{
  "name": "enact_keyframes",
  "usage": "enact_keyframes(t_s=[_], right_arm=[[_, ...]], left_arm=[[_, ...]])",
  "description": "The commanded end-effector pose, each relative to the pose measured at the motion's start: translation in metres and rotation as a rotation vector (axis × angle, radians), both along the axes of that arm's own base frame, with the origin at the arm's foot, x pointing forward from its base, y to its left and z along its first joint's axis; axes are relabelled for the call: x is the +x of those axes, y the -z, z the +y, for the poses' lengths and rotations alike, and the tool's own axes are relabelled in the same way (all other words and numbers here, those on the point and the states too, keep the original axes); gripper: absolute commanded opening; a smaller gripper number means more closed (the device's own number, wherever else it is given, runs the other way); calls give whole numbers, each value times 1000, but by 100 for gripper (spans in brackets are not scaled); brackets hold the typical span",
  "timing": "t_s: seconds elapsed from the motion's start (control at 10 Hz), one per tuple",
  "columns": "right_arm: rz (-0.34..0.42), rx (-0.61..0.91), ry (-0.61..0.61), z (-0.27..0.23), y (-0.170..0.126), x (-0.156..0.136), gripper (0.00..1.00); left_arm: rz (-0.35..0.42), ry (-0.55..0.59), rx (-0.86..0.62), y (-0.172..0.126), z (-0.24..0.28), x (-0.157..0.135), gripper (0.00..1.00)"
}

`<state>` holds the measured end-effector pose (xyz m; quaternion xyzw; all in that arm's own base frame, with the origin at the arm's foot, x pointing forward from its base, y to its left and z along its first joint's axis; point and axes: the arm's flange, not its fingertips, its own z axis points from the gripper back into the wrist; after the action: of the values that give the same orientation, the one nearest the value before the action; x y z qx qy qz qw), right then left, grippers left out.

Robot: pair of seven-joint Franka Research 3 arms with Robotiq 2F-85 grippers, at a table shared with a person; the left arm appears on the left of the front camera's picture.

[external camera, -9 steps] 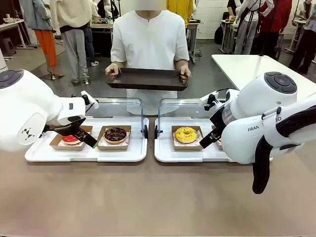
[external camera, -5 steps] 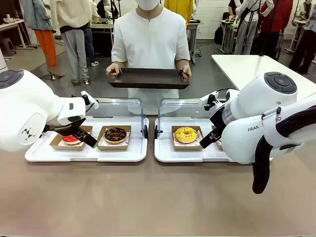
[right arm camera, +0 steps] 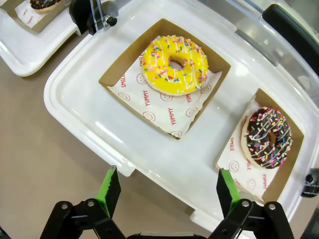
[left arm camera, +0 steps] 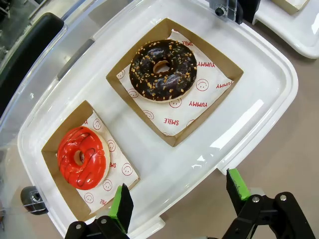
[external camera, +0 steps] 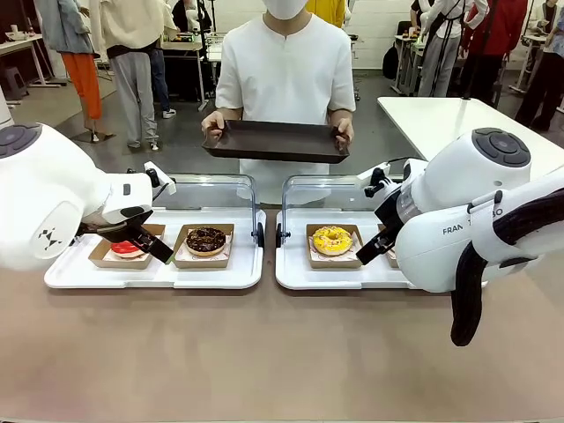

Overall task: Provide the desired donut to the person.
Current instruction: Pick up and lift the Paper togo box containing the Donut pointed at by the person.

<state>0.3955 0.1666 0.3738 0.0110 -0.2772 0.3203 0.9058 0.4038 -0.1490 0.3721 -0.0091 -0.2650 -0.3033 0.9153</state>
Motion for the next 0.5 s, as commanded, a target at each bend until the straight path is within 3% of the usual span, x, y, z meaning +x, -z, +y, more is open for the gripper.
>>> enact_keyframes(t_s=[0.0, 0.3, 0.4], right_arm=[[0, 0, 0, 0, 0, 0, 100], [0, 0, 0, 0, 0, 0, 100], [7, -4, -18, -1, -22, -12, 100]], left_arm=[[0, 0, 0, 0, 0, 0, 100], [0, 0, 0, 0, 0, 0, 100], [0, 0, 0, 0, 0, 0, 100]])
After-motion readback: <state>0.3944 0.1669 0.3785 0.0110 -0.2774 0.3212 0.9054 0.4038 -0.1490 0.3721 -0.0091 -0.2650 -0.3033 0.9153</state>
